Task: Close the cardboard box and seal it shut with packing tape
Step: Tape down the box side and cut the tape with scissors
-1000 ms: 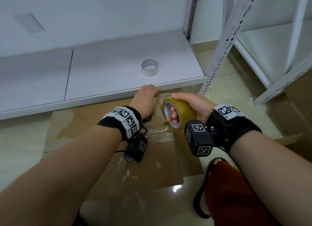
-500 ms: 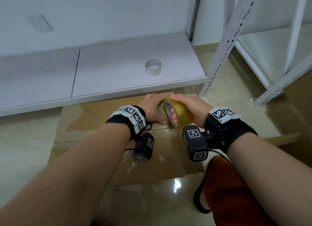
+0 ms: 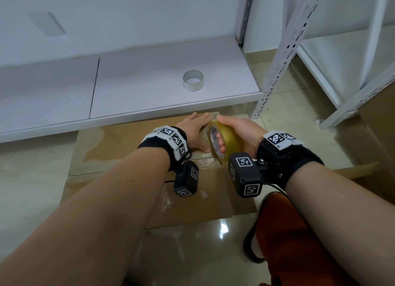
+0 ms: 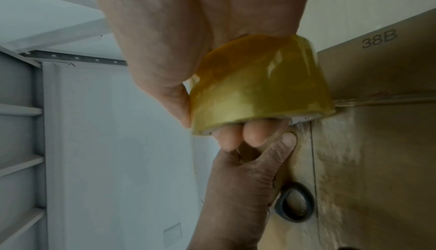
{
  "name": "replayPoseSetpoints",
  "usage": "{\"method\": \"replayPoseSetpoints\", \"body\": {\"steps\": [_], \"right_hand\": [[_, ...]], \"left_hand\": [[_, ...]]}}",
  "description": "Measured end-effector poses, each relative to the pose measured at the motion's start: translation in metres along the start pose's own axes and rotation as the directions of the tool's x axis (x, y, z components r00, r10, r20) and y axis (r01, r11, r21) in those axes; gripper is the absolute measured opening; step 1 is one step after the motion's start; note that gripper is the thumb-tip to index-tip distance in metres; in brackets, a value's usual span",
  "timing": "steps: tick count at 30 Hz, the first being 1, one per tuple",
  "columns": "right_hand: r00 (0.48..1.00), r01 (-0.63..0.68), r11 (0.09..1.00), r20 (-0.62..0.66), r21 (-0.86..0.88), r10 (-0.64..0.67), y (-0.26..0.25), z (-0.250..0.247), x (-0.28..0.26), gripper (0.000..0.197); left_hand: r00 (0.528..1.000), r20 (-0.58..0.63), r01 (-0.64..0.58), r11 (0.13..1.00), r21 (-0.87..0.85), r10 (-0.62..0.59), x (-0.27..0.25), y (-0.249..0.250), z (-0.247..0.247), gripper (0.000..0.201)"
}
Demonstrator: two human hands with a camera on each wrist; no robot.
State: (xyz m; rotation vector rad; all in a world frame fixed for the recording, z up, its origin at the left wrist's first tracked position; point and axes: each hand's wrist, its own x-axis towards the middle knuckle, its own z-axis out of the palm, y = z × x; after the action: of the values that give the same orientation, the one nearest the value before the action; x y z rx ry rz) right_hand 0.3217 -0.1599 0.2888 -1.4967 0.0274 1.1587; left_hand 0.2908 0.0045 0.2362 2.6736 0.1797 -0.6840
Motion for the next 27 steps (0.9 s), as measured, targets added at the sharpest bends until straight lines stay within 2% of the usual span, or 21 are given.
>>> {"method": "replayPoseSetpoints", "body": {"steps": [14, 22, 27], "right_hand": [[0.999, -0.043, 0.998, 0.016, 0.040, 0.043, 0.0009, 0.0020, -0.0057, 0.049], [0.989, -0.149, 0.989, -0.019, -0.027, 0.148, -0.0011, -0.0001, -0.0093, 0.045], [0.990, -0.137, 0.988, -0.051, -0.071, 0.134, -0.0007, 0.0035, -0.0068, 0.045]], "left_hand": [[0.999, 0.048, 0.014, 0.999, 0.040, -0.016, -0.0007, 0.0012, -0.0008, 0.111], [0.999, 0.047, 0.006, 0.998, 0.055, -0.008, -0.0006, 0.0008, -0.0003, 0.112], [1.000, 0.030, 0.000, 0.998, 0.059, -0.001, -0.0032, 0.0011, 0.0007, 0.112]]}}
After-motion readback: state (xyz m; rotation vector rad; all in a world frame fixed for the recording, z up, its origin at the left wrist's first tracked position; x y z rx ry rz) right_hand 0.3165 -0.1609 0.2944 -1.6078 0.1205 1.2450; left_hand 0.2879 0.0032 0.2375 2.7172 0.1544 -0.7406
